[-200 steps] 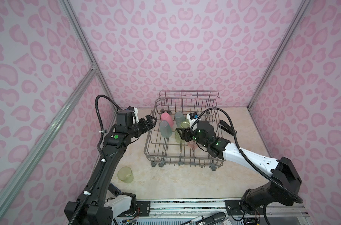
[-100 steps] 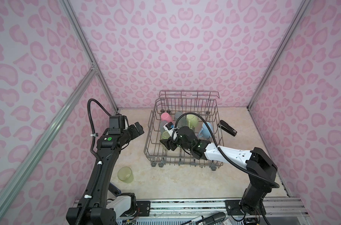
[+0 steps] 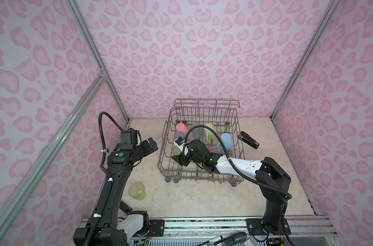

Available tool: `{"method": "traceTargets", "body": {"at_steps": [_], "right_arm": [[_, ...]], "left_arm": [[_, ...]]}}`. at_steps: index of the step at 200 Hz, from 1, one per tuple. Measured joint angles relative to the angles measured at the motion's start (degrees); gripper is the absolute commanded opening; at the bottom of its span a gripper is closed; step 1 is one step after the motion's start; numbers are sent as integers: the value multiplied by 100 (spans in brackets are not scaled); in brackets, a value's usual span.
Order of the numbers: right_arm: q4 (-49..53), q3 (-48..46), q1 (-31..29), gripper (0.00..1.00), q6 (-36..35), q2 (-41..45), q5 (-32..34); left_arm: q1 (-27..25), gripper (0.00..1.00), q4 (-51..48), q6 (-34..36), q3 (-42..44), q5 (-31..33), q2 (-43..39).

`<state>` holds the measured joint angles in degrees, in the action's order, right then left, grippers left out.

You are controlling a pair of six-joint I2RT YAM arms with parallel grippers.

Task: Load the cups into the dish rack
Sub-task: 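Lower the green glass into the rack near the other green glass with the right gripper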

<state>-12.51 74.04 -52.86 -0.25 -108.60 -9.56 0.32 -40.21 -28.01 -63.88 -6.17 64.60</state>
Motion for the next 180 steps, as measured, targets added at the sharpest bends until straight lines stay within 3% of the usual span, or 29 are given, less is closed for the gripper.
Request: {"method": "traceTargets", "body": {"at_steps": [95,153,180], "right_arm": [[2,26,173,68,-39,-372,-223],[57,24,157,73,-210,-483,-282],[184,35,129,81,-308,-496,-286]], "left_arm": [[24,99,9,13,22,17,-2],[37,99,9,-26,20,87,-2],[39,99,9,-52,20,164,-2]]}}
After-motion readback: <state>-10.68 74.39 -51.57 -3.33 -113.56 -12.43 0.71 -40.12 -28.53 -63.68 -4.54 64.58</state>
